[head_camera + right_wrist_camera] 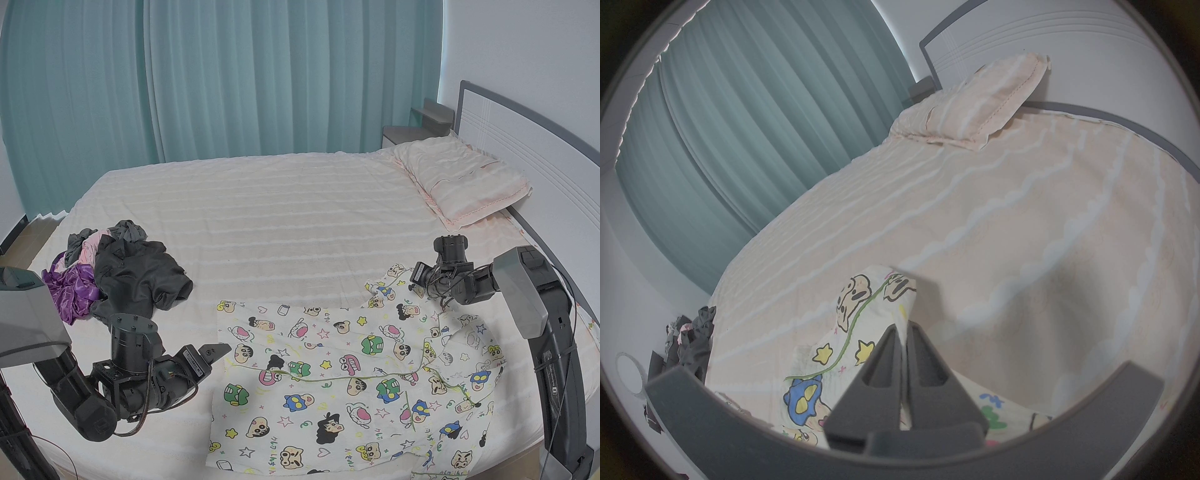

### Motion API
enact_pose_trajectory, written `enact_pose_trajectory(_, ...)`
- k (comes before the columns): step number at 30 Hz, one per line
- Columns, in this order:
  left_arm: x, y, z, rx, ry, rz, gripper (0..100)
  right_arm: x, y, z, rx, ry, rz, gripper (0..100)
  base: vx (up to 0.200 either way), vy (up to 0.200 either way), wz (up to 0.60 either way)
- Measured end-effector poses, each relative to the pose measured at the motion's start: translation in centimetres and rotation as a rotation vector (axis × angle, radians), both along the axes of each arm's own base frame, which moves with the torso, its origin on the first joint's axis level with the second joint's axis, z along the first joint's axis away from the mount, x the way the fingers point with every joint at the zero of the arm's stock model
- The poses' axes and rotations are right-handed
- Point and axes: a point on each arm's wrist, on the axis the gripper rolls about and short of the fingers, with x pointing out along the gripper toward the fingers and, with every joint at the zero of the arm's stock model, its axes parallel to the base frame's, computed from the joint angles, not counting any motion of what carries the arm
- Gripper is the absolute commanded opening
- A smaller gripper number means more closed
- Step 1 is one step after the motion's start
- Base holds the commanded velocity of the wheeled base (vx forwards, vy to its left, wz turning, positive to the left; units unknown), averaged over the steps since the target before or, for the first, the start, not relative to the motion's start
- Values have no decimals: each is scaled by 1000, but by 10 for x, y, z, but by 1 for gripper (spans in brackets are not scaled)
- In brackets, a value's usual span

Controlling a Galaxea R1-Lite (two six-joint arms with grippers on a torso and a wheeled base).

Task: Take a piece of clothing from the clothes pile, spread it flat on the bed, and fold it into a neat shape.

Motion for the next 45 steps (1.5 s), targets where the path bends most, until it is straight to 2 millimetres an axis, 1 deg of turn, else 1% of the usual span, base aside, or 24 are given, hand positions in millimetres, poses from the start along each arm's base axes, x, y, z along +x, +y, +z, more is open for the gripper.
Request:
enact_pose_trajectory(6, 1, 0, 0, 0, -3, 2, 100, 4, -4, 0, 4, -14, -23, 0, 0, 0, 0)
enact_pose_trajectory(10, 1, 0, 0, 1, -4, 2, 100, 8, -4, 5, 45, -35, -51, 0, 0, 0, 0)
enact_pose_trajectory(14, 1, 0, 0, 1, -4, 2, 100, 11, -6, 10, 47, -59, -75, 0, 0, 0, 0)
enact_pose_trajectory(20, 1, 0, 0, 1, -4, 2, 100, 17, -15, 15, 39, -93, -124, 0, 0, 0, 0)
enact_pose_trajectory(29, 1, 0, 1, 1, -5, 2, 100, 21, -22, 14, 29, -107, -165, 0, 0, 0, 0)
enact_pose_trajectory(39, 1, 0, 1, 1, -7, 3, 100, 21, -32, 7, 14, -90, -200, 0, 0, 0, 0)
enact_pose_trajectory(40, 1, 0, 1, 1, -8, 3, 100, 21, -32, 6, 13, -90, -201, 100, 0, 0, 0)
enact_pose_trajectory(45, 1, 0, 1, 1, -7, 3, 100, 21, -34, 8, 10, -92, -203, 100, 0, 0, 0)
